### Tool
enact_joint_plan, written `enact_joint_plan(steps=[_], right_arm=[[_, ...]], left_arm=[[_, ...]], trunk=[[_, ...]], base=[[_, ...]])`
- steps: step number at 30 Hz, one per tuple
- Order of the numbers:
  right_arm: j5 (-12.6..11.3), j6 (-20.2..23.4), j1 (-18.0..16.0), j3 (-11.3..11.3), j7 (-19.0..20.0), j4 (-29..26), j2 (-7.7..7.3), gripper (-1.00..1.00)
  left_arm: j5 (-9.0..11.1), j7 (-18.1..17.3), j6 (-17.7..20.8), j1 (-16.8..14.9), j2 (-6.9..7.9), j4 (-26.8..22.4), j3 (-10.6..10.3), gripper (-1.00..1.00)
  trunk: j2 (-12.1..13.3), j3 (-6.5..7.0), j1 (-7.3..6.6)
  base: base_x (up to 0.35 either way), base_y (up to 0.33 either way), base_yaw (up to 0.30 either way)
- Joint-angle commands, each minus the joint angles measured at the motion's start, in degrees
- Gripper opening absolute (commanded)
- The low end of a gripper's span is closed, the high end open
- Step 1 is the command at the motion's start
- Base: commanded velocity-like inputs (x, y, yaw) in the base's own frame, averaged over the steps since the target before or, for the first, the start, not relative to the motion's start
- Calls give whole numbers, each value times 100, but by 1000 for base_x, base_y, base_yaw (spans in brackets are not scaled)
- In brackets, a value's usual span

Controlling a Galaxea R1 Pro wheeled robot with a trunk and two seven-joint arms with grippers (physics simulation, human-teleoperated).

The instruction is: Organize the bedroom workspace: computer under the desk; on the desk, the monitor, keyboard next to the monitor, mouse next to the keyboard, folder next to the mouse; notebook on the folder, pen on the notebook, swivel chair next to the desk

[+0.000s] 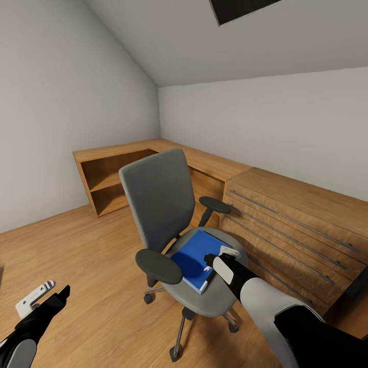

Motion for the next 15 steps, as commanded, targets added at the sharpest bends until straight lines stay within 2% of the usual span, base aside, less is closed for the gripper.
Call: enact_joint_plan(steps=[1, 15], right_arm=[[-32, 33, -3, 48, -39, -11, -3, 100], [-33, 29, -3, 48, -39, -15, -3, 100]], left_arm=[[57, 40, 19, -3, 2, -9, -1, 100], [57, 31, 25, -3, 2, -9, -25, 100]], trunk=[[-3, -6, -1], [-3, -6, -1]], base=[[0, 0, 0], [41, 0, 0]])
